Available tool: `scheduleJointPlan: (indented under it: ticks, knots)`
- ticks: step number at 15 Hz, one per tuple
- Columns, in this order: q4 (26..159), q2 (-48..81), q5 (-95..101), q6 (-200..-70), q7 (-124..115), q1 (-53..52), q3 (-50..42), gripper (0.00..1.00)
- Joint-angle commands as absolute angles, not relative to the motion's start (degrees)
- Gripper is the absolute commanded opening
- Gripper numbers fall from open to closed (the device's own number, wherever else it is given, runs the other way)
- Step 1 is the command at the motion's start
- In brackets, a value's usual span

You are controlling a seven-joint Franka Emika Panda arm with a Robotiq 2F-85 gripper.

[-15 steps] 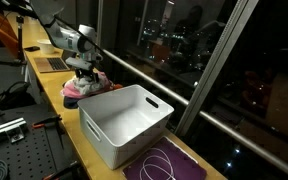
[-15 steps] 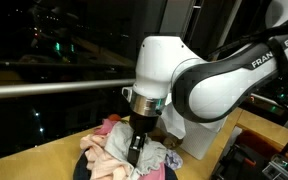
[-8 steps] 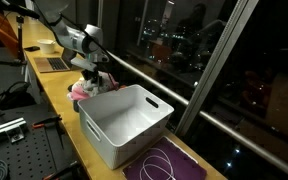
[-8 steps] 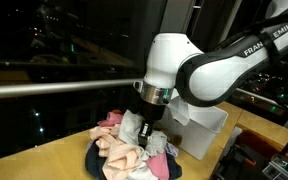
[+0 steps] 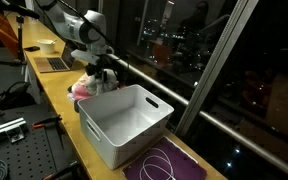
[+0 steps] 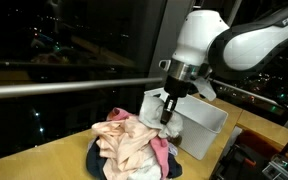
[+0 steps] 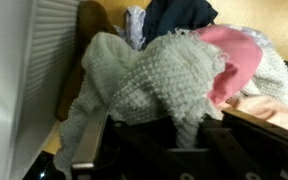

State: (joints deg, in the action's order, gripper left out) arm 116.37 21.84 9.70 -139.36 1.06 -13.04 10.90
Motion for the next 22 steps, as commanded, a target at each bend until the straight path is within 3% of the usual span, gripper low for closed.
scheduleJointPlan:
  ticks: [1,10,15,22]
  knots:
    - [123.3,9.2,6.2,-139.9,4.8,-10.0,11.1,0.0]
    - [122.1,-6.1,1.8,-136.8,16.1,-1.0,1.2,0.0]
    - [123.5,-4.1,-1.5,-138.8,21.3,0.9,-2.9,0.0]
    - [123.2,1.4,-4.8,-139.2,20.3,-1.0,-0.2,0.0]
